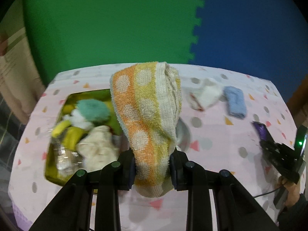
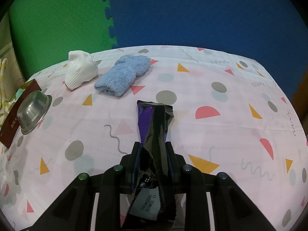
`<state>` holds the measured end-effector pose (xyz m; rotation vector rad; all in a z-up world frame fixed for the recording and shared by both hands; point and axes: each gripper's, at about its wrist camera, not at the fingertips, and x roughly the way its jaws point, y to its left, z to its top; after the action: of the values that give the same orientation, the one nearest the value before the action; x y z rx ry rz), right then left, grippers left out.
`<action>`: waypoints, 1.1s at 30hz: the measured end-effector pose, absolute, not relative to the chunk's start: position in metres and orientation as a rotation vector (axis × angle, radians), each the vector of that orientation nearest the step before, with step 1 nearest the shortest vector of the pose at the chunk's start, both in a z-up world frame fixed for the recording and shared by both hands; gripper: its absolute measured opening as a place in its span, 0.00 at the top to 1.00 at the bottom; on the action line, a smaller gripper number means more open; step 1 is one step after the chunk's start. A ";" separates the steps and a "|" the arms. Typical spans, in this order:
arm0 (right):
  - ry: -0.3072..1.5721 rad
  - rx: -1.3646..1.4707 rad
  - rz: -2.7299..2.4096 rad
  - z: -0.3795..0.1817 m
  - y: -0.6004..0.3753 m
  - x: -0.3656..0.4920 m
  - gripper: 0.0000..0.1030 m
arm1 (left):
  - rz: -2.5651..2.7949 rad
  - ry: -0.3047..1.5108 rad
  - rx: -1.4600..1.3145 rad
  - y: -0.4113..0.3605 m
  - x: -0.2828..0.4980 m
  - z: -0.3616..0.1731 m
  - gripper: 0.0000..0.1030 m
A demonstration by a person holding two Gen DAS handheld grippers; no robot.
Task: Organize soft objects
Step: 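Carry the striped towel into the gold tin and open the left tool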
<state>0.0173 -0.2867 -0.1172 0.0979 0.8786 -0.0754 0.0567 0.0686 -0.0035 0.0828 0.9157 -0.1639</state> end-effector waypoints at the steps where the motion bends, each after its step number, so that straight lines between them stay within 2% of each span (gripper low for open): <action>1: 0.879 0.098 -0.075 -0.117 -0.286 0.017 0.76 | -0.149 0.913 0.082 0.074 0.058 -0.003 0.75; 15: 0.879 0.093 -0.077 -0.117 -0.286 0.018 0.76 | 0.039 0.948 0.079 0.162 0.087 -0.022 0.75; 33: 0.881 0.069 -0.087 -0.118 -0.284 0.019 0.76 | 0.015 1.006 0.091 0.179 0.119 -0.060 0.73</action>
<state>0.0185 -0.2838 -0.1179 0.0686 0.8809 -0.0868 0.1192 0.1792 -0.0597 0.0907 1.0063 0.0147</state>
